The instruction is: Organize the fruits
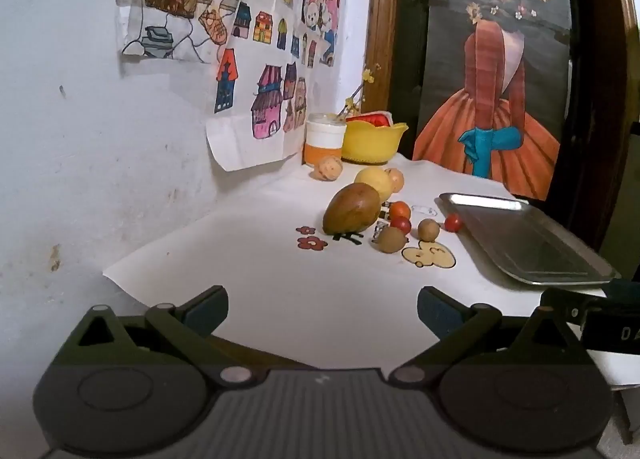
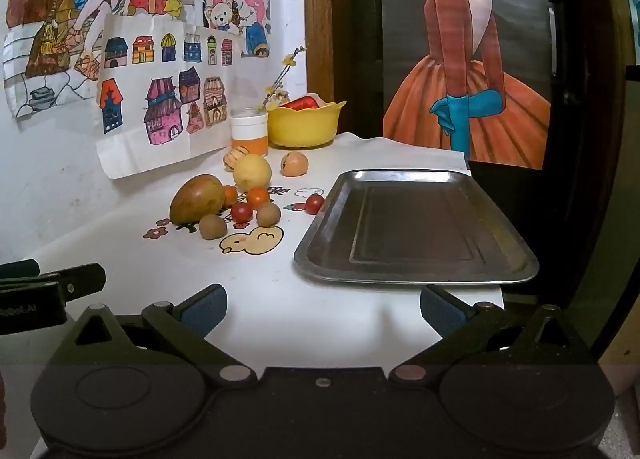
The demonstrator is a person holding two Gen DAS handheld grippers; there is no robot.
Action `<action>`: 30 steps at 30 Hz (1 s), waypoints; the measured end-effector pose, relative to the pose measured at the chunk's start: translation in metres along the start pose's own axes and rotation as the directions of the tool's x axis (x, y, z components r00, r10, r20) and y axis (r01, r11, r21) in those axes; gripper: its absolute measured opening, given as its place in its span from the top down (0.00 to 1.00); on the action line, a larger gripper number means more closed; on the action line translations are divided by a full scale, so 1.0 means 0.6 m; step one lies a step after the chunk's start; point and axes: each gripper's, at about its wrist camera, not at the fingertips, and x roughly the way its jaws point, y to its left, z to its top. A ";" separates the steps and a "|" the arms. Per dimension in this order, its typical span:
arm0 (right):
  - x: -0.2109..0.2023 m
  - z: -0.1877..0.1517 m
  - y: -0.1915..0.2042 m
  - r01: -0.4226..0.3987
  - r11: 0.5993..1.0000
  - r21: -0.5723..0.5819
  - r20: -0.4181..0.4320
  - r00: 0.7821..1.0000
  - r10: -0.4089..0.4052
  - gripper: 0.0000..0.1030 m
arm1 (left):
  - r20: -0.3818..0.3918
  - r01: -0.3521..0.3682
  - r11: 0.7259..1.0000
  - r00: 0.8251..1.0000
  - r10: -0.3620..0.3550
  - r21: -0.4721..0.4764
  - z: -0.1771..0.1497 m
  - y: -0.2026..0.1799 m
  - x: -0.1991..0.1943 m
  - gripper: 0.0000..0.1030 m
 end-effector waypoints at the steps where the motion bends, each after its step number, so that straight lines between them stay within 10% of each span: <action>1: 0.000 0.000 -0.001 -0.004 1.000 -0.001 0.000 1.000 0.004 0.00 | -0.003 -0.003 1.000 1.000 0.003 -0.001 0.001 0.000 0.001 0.00; 30: -0.007 0.003 0.006 -0.038 0.999 -0.029 0.004 0.999 0.038 0.00 | -0.009 -0.016 1.000 1.000 0.016 0.004 0.005 0.001 -0.004 0.00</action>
